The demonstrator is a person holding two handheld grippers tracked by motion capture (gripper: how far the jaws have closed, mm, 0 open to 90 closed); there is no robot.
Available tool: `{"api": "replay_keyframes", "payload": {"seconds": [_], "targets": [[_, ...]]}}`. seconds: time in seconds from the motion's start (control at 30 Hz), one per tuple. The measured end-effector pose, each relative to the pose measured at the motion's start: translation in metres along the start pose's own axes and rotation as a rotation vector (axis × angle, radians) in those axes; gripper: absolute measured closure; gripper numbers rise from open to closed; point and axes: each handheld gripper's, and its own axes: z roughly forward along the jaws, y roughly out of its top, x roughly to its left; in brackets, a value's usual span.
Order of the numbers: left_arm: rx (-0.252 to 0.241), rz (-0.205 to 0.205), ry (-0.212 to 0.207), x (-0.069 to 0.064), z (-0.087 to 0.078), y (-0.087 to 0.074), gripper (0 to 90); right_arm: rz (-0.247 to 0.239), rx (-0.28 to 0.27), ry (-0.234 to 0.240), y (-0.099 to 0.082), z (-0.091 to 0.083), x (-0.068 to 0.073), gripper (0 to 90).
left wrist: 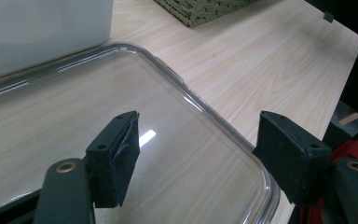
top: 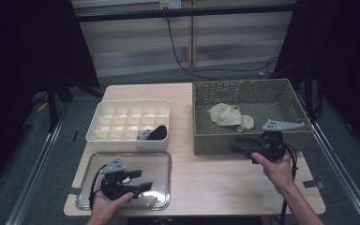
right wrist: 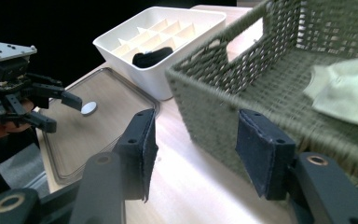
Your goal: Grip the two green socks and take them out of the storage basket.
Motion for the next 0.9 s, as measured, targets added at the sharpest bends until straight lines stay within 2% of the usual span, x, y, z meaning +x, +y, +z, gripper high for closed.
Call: {"api": "replay_keyframes", "payload": {"seconds": [0.23,0.33,0.43,0.63,0.9], "targets": [[-0.013,-0.003,-0.007,-0.001,-0.002,0.000,25.5,-0.025,0.053,-0.029,0.024,0.009,-0.019,48.7],[-0.026,-0.003,-0.012,-0.002,-0.003,0.000,24.7,-0.013,0.058,-0.029,0.031,0.013,-0.026,47.7],[-0.017,-0.003,-0.006,0.000,-0.004,-0.001,24.7,-0.004,0.050,-0.025,0.039,0.015,-0.034,46.5],[-0.020,-0.009,0.004,0.004,-0.006,-0.002,24.9,-0.003,0.080,-0.060,0.054,0.022,-0.051,45.6],[-0.015,-0.012,-0.002,0.004,-0.004,0.000,25.0,-0.006,0.133,-0.091,0.072,0.039,-0.074,46.5]]}}
